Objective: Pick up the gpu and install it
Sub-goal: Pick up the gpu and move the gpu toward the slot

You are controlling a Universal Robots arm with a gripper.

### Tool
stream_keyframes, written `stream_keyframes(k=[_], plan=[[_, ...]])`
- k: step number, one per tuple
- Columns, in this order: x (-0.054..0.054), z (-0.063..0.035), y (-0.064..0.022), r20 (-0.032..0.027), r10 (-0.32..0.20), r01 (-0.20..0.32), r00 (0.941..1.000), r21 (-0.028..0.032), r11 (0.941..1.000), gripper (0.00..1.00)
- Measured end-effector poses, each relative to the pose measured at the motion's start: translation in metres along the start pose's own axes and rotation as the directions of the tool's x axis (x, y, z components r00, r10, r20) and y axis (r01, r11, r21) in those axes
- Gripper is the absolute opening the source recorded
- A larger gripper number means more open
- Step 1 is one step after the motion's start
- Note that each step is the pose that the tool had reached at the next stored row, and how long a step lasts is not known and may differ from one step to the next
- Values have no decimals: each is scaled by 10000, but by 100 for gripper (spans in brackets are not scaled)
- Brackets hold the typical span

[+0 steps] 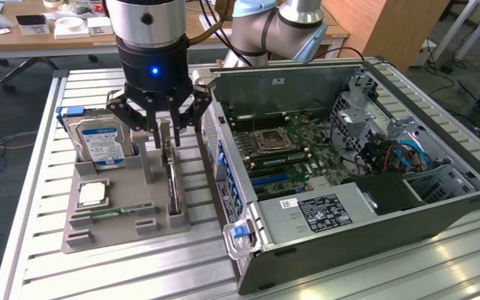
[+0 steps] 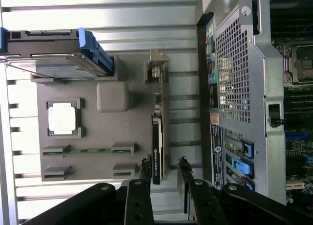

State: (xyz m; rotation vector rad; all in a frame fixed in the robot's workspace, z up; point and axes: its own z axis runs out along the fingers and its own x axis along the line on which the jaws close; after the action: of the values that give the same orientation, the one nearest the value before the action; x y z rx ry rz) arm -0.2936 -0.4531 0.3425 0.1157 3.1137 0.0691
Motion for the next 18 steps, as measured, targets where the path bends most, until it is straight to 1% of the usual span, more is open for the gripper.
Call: stream_keyframes(k=[18], plan=[[1, 42, -2, 2, -1, 1, 10000, -2, 10000, 36]])
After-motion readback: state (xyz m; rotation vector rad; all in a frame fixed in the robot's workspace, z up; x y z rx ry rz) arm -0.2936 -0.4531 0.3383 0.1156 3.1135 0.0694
